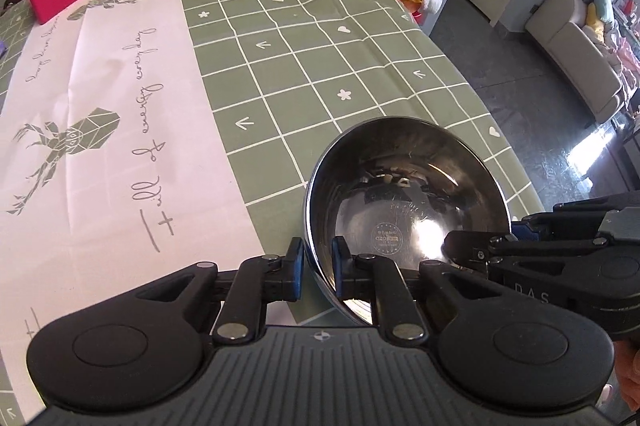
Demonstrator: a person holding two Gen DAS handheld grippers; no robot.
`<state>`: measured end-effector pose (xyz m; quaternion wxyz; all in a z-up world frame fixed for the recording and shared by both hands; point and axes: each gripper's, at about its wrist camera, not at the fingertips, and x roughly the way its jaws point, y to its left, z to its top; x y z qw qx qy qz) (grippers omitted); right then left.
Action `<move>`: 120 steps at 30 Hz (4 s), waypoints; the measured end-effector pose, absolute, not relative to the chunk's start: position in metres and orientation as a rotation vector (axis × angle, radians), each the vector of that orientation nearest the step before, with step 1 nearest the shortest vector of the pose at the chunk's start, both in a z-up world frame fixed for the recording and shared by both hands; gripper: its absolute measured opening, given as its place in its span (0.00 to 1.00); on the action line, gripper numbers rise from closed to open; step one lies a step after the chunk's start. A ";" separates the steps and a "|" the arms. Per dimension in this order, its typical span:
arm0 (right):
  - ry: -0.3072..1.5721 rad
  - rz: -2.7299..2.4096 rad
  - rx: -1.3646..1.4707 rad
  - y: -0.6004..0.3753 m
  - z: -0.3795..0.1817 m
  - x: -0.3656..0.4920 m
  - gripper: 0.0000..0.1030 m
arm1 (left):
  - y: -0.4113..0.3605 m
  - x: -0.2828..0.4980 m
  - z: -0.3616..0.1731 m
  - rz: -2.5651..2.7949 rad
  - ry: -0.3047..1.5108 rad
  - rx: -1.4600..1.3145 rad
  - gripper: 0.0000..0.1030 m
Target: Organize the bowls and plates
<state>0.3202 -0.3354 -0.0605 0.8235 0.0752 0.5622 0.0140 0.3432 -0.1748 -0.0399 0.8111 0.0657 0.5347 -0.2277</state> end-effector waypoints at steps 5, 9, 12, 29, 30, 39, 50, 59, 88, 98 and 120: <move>1.167 0.040 0.137 -0.329 -0.038 0.306 0.13 | -0.168 0.328 -0.018 -0.483 1.130 0.144 0.14; 1.130 0.047 0.111 -0.320 -0.012 0.291 0.11 | -0.161 0.307 0.005 -0.474 1.107 0.158 0.15; 1.102 0.058 0.089 -0.313 0.008 0.275 0.11 | -0.154 0.289 0.023 -0.469 1.089 0.164 0.15; 1.011 0.134 -0.079 -0.252 0.071 0.163 0.09 | -0.103 0.177 0.076 -0.451 1.045 0.179 0.17; 1.014 0.138 -0.087 -0.249 0.071 0.158 0.09 | -0.102 0.171 0.076 -0.450 1.047 0.185 0.17; 1.053 0.174 -0.125 -0.231 0.056 0.129 0.09 | -0.092 0.142 0.059 -0.434 1.104 0.217 0.17; 1.116 0.183 -0.127 -0.226 0.022 0.142 0.08 | -0.087 0.151 0.029 -0.416 1.171 0.207 0.17; 1.156 0.195 -0.132 -0.223 0.001 0.160 0.07 | -0.083 0.169 0.006 -0.411 1.234 0.191 0.16; 1.175 0.198 -0.150 -0.225 -0.017 0.180 0.17 | -0.079 0.188 -0.003 -0.380 1.259 0.158 0.32; 1.099 0.157 -0.120 -0.242 0.012 0.165 0.40 | -0.080 0.168 0.040 -0.404 1.035 0.168 0.47; 1.103 -0.008 -0.048 -0.329 0.015 0.127 0.40 | -0.189 0.140 0.040 -0.651 0.987 0.300 0.47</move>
